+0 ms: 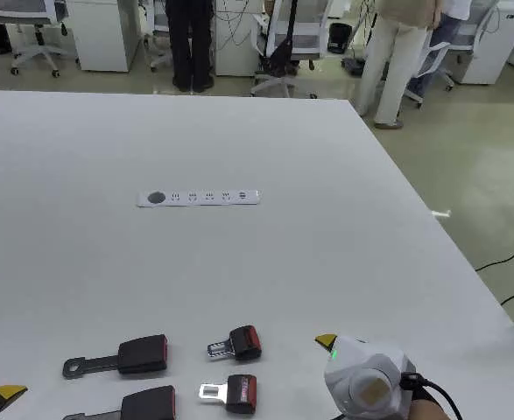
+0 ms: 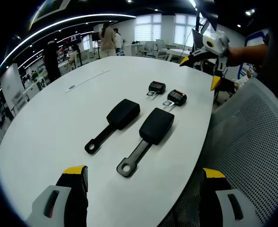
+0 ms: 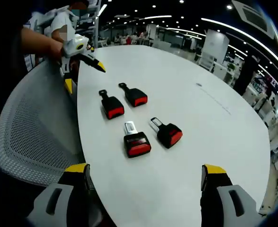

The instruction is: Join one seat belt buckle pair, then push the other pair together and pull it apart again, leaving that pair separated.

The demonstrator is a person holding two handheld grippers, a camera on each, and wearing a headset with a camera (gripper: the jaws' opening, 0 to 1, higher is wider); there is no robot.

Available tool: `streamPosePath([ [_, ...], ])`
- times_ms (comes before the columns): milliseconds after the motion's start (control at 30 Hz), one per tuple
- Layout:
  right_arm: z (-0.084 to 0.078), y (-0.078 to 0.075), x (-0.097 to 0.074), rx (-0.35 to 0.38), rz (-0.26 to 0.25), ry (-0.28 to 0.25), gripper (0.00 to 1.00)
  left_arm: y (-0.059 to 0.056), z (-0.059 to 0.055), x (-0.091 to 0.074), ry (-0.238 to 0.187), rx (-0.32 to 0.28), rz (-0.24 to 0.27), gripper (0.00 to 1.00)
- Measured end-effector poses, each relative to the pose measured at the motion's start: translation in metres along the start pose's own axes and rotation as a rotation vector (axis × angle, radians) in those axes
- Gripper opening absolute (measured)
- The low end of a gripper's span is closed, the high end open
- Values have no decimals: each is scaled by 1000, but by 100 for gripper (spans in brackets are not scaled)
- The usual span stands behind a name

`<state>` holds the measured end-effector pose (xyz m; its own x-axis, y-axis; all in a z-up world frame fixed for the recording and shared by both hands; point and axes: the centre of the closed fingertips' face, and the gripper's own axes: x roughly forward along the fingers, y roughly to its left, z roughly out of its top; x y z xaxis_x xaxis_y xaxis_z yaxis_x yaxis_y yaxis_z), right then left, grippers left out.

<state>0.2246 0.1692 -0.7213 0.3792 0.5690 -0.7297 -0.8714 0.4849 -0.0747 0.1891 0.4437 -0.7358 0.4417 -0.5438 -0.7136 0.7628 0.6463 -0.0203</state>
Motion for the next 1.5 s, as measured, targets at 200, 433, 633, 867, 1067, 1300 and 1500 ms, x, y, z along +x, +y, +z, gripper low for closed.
streamPosePath([
  [200, 5, 0, 7, -3, 11, -5, 97, -4, 0, -1, 3, 17, -16, 98],
  [433, 17, -2, 6, 20, 1, -29, 96, -3, 3, 1, -12, 7, -13, 98],
  [633, 16, -2, 9, 35, -3, -32, 95, 0, 4, 0, -17, 3, -6, 98],
  [867, 13, -2, 9, 44, -9, -24, 95, -4, 3, 0, -7, 8, -15, 97],
  [1067, 14, -5, 9, 35, -16, -22, 95, 0, 4, 0, -17, -1, 1, 97],
  [1300, 13, -3, 11, 38, -12, -21, 95, 4, 2, 0, -16, -21, 11, 97],
  [1500, 13, -1, 12, 31, -11, -18, 95, 3, -1, 3, -8, -4, 5, 97],
])
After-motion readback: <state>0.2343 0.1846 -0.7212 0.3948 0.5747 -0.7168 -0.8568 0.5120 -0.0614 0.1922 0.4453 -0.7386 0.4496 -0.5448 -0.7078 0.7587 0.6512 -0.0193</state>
